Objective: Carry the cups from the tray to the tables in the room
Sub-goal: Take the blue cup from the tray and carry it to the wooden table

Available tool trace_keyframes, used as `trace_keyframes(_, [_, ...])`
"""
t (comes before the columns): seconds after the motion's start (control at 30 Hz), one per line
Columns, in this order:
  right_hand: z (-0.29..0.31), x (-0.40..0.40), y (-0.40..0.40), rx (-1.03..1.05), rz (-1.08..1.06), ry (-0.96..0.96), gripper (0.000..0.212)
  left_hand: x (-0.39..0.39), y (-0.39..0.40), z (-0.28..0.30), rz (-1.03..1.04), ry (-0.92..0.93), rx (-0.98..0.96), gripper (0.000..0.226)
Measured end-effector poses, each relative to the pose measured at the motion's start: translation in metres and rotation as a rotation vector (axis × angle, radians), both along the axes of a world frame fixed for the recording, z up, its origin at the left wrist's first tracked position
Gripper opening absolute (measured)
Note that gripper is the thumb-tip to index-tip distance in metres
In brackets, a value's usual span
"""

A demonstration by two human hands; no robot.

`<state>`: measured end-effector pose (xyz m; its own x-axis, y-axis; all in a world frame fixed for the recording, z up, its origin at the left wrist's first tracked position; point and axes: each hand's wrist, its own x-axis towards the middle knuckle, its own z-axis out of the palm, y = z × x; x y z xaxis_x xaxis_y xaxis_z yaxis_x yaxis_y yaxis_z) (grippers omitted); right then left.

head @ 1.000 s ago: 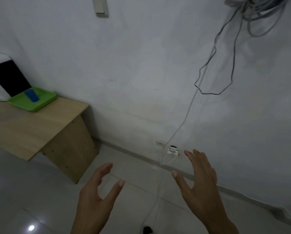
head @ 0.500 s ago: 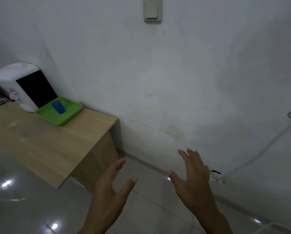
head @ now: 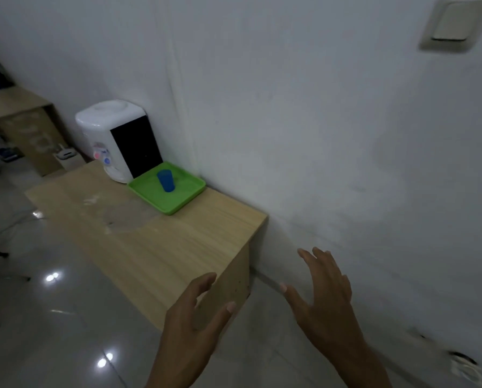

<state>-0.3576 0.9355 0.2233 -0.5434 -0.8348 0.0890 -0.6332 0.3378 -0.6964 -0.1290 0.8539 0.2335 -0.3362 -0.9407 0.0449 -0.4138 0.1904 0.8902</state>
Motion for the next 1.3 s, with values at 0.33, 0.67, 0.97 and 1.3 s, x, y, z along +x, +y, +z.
trace_keyframes(0.33, [-0.011, 0.151, -0.097, -0.014, -0.209, -0.116, 0.071, 0.147, -0.134, -0.002, -0.067, -0.038, 0.082, 0.048])
trace_keyframes(0.67, [-0.02, 0.209, -0.201, 0.028, -0.238, -0.044, 0.066, 0.207, -0.255, -0.008, -0.152, -0.063, 0.082, 0.048])
trace_keyframes(0.97, [-0.06, 0.215, -0.37, 0.012, -0.246, -0.026, 0.071, 0.226, -0.417, -0.019, -0.191, -0.137, 0.01, 0.052])
trace_keyframes(1.3, [-0.077, 0.238, -0.536, -0.039, -0.151, -0.175, 0.081, 0.236, -0.581, -0.033, -0.134, -0.226, 0.013, 0.063])
